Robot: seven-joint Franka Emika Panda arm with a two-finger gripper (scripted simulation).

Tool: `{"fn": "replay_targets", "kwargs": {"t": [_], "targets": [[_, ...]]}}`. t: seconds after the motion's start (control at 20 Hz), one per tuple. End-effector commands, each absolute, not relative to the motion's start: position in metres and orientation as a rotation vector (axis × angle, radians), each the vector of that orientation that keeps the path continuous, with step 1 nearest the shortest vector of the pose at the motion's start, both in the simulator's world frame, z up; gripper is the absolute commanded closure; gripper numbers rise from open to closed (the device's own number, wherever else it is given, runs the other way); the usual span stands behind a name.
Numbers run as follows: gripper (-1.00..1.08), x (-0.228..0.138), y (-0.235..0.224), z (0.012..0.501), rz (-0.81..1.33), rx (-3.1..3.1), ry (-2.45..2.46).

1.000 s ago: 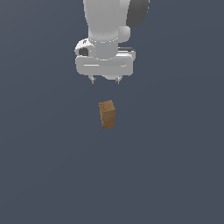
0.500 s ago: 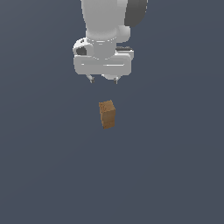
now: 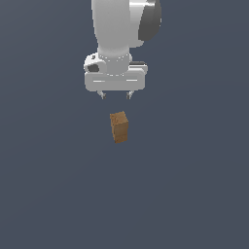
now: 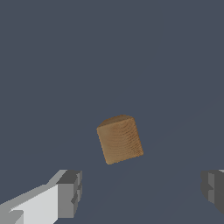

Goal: Pick up the object and move it to a goal position.

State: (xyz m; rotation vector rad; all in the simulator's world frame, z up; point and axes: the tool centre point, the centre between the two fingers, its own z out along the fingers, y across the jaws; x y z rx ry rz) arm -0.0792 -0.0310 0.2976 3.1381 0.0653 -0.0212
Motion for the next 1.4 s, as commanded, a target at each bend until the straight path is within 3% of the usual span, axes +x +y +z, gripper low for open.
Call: {"fn": "replay_targets", "kwargs": {"t": [0.0,0.6,1.35], "targets": [[-0.92,-0.079,-0.030,0.284,-0.019,3.137,0.121],[-0.92,-0.084,-0.027,0.208,-0.003,3.111,0.436],[-0.92,-0.087,-0.027,0.184,-0.002,3.103,0.494]]}}
